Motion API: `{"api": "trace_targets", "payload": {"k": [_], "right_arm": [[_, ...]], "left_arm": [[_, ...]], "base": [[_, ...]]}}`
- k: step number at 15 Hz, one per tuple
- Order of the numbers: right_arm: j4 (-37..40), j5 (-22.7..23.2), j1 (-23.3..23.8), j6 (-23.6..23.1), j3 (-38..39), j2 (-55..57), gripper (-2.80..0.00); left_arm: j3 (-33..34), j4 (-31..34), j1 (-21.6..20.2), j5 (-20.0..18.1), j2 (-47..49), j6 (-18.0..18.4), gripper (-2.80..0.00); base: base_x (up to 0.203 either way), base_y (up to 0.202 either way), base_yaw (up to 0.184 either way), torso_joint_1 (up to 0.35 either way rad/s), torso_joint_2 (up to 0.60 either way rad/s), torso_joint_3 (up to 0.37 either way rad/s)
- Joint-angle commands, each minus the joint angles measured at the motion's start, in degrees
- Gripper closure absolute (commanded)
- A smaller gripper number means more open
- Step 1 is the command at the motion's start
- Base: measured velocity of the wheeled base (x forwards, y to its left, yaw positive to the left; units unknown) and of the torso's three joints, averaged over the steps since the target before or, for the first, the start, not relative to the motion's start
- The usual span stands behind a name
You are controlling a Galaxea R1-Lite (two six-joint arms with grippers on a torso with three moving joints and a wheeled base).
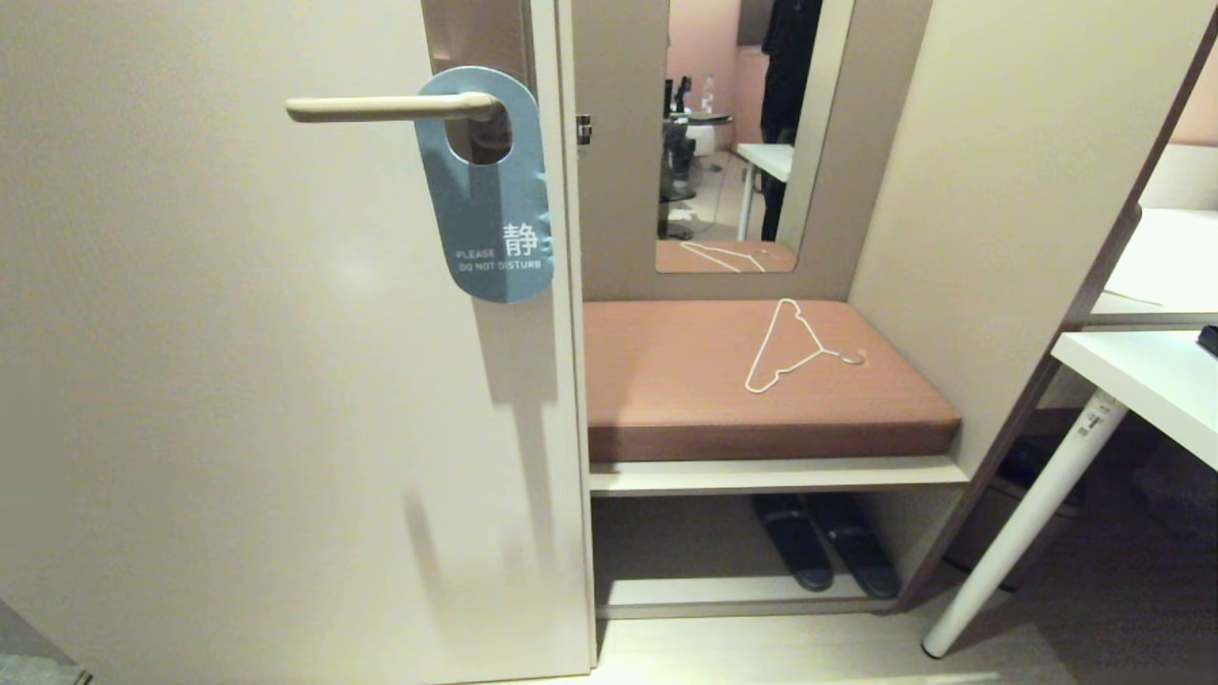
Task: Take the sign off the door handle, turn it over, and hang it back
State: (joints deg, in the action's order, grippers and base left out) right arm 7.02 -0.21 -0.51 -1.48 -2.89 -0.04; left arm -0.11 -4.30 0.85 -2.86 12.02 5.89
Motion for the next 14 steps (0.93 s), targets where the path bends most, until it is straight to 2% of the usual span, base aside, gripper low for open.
{"api": "trace_targets", "payload": {"k": [1,8,12,14], "right_arm": [[0.1,0.03,-0.02,-0.02,-0.01,0.04,0.0],[0.1,0.03,-0.02,-0.02,-0.01,0.04,0.0],[0.02,0.03,-0.02,-0.02,-0.01,0.04,0.0],[0.04,0.03,-0.02,-0.02,-0.01,0.04,0.0]], "left_arm": [[0.11,0.34,-0.14,-0.04,-3.63,-0.12,0.0],[0.11,0.38,-0.23,0.12,-11.88,-0.52,0.0],[0.11,0.83,-0.32,1.28,-12.02,-3.62,0.0],[0.11,4.61,-0.26,2.92,-12.02,-3.84,0.0]], "base": [[0.0,0.0,0.0,0.0,0.0,0.0],[0.0,0.0,0.0,0.0,0.0,0.0],[0.0,0.0,0.0,0.0,0.0,0.0],[0.0,0.0,0.0,0.0,0.0,0.0]]}}
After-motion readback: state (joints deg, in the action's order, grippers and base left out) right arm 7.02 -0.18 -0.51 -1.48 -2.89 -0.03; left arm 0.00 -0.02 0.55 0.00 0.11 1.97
